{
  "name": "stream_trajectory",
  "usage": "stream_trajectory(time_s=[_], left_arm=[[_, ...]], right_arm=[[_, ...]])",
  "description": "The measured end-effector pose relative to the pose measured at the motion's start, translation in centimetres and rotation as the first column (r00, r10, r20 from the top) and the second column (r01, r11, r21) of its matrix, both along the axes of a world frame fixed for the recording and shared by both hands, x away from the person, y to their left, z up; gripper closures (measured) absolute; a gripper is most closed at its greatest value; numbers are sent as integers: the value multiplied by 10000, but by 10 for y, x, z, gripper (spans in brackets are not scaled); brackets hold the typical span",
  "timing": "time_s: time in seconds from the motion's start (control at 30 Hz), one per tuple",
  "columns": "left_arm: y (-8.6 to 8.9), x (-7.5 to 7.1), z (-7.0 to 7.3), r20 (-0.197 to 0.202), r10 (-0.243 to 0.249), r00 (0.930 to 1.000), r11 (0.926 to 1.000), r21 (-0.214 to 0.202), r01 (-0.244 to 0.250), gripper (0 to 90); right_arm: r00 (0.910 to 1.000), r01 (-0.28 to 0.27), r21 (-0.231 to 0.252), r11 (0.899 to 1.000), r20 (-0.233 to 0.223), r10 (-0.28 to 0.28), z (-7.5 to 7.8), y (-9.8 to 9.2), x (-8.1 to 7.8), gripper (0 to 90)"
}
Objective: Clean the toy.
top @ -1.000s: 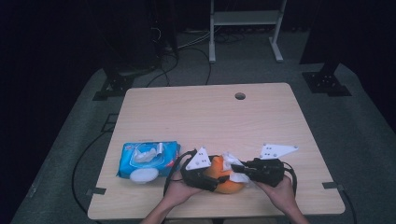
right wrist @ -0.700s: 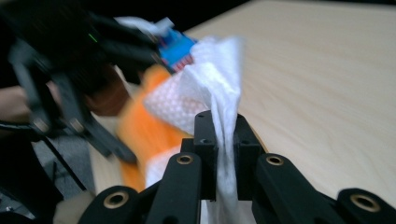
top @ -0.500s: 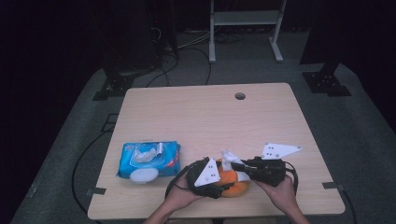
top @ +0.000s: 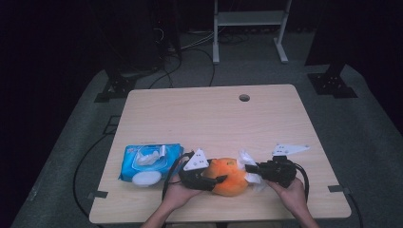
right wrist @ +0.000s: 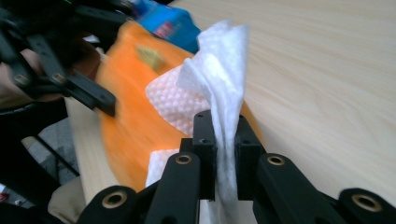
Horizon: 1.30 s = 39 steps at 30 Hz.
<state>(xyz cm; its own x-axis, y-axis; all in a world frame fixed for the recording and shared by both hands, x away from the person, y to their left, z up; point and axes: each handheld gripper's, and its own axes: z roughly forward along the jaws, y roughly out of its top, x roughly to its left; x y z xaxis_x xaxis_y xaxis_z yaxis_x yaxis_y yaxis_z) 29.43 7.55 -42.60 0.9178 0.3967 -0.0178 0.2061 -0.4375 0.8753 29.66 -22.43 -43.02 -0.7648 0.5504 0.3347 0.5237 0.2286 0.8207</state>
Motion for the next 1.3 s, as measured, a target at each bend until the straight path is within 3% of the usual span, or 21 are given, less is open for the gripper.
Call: stream_trajectory(time_s=[0.03,0.1,0.17,0.2,0.23,0.3,0.37,0.4,0.43,0.47,0.5,0.53,0.6,0.77,0.87,0.97,1.0,1.03,1.13,1.2,1.3], left_arm=[[0,1,0,-16,-12,10000,10000,-6,12,360],[-1,0,1,-45,-160,9999,9997,-176,159,289],[-6,1,4,-216,-283,9994,9995,-149,280,144],[-8,3,7,-561,-325,9979,9993,-206,314,144],[-10,3,8,-630,-294,9976,9995,-122,287,65],[-13,3,7,-455,-346,9984,9990,265,358,54],[-15,-1,5,-76,-416,9991,9975,576,420,236],[-12,-5,7,312,-358,9989,9992,168,353,310],[-12,-5,7,312,-358,9989,9992,168,353,371],[-12,-5,7,312,-147,9994,9993,-344,158,379],[-12,-5,7,312,-147,9994,9993,-344,158,384],[-14,-4,6,174,23,9998,9969,-788,-9,384],[-18,-2,2,-102,132,9999,9937,-1114,-143,383],[-12,0,-6,-330,205,9992,9955,-914,-234,373],[-5,-1,-8,-462,172,9988,9956,-907,-213,368],[-5,-1,-8,-442,135,9989,9962,-857,-172,358],[-6,-2,-8,-391,109,9992,9966,-811,-140,354],[-6,-2,-8,-391,109,9992,9966,-811,-140,353],[-4,-1,-8,-472,165,9987,9966,-804,-203,346],[1,2,-9,-634,239,9977,9961,-834,-292,342],[3,3,-9,-703,277,9971,9954,-893,-339,339]], right_arm=[[10000,0,0,10000,0,0,0,0,0,825],[9973,-421,112,9990,611,414,11,9,-5,825],[9971,-480,-8,9988,589,480,11,13,-5,826],[9974,-535,-80,9985,479,539,10,16,-4,827],[9967,-651,-64,9979,478,653,9,19,-3,828],[9948,-791,-53,9969,639,793,12,23,-5,827],[9900,-848,-362,9957,1101,883,17,28,-9,828],[9898,-810,-303,9963,1149,839,18,26,-9,828],[9898,-810,-303,9963,1149,839,18,26,-9,828],[9887,-652,-72,9978,1345,656,24,22,-10,828],[9887,-652,-72,9978,1345,656,24,22,-10,828],[9865,-560,-81,9984,1534,565,28,21,-12,828],[9828,-359,-55,9993,1812,363,34,19,-13,828],[9927,-278,-225,9994,1171,303,20,10,-5,828],[9996,231,-647,9976,176,-220,3,-7,5,828],[9997,244,-366,9990,88,-241,2,-11,5,828],[9990,-171,473,9987,421,151,11,-9,1,827],[9974,-398,661,9970,626,357,14,-6,-1,828],[9944,-756,469,9960,770,719,17,1,-3,828],[9981,-604,12,9982,99,604,1,-1,3,833],[9994,-168,-316,9994,-293,158,-5,-10,6,837]])
